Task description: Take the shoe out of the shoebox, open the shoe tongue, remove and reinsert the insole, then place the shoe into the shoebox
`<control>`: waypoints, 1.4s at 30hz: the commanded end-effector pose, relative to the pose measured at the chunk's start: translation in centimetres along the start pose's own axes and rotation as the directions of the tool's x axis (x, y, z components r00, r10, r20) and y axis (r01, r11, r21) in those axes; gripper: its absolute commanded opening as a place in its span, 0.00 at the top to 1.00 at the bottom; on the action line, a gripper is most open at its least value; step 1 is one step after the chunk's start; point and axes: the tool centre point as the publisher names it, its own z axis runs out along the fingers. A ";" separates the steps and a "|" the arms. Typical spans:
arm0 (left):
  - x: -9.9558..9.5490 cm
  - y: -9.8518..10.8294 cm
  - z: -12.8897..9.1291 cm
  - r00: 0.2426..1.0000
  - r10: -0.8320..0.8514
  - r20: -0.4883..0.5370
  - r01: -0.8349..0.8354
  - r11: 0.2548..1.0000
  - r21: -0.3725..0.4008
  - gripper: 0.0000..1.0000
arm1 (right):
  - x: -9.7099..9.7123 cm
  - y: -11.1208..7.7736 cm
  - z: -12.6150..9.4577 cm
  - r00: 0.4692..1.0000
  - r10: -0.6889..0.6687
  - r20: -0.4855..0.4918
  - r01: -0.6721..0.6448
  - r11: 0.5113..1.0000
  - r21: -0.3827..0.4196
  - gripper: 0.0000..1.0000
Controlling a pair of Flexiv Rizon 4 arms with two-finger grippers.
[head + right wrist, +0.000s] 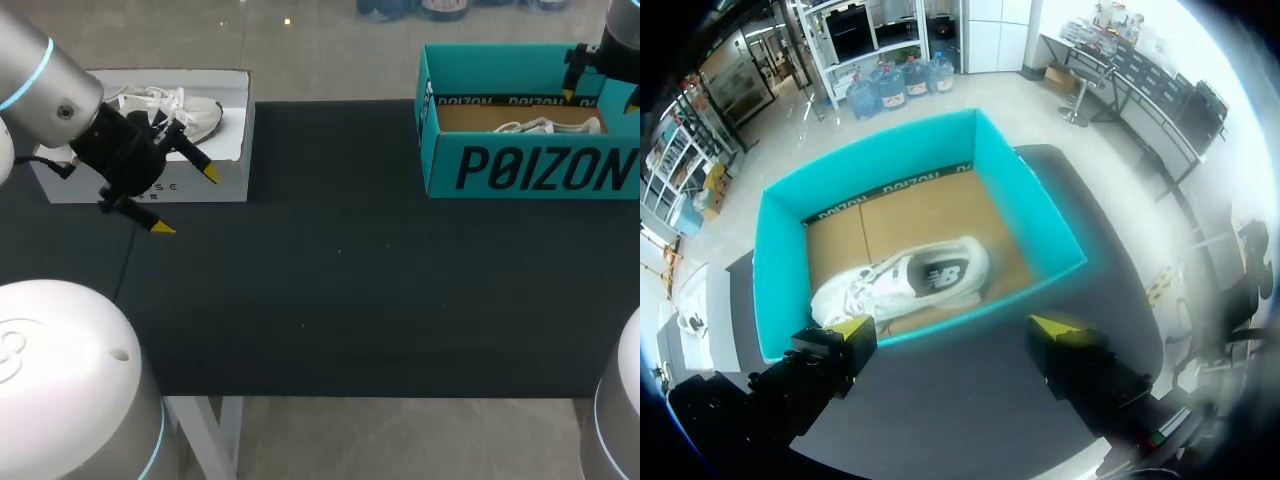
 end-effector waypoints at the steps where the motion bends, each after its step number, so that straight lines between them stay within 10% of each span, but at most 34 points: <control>1: 1.5 2.9 -2.7 0.993 0.090 -0.073 -0.088 0.996 0.036 0.00 | 0.1 0.0 0.0 1.000 0.001 0.001 -0.001 1.000 0.000 0.00; 24: 8.5 22.8 -5.5 0.763 0.584 -0.277 -0.577 0.809 0.117 0.00 | 0.1 0.0 0.0 1.000 0.001 0.001 -0.001 1.000 0.000 0.00; 42: 8.5 22.8 -5.5 0.763 0.584 -0.277 -0.577 0.809 0.117 0.00 | 0.1 0.0 0.0 1.000 0.001 0.001 -0.001 1.000 0.000 0.00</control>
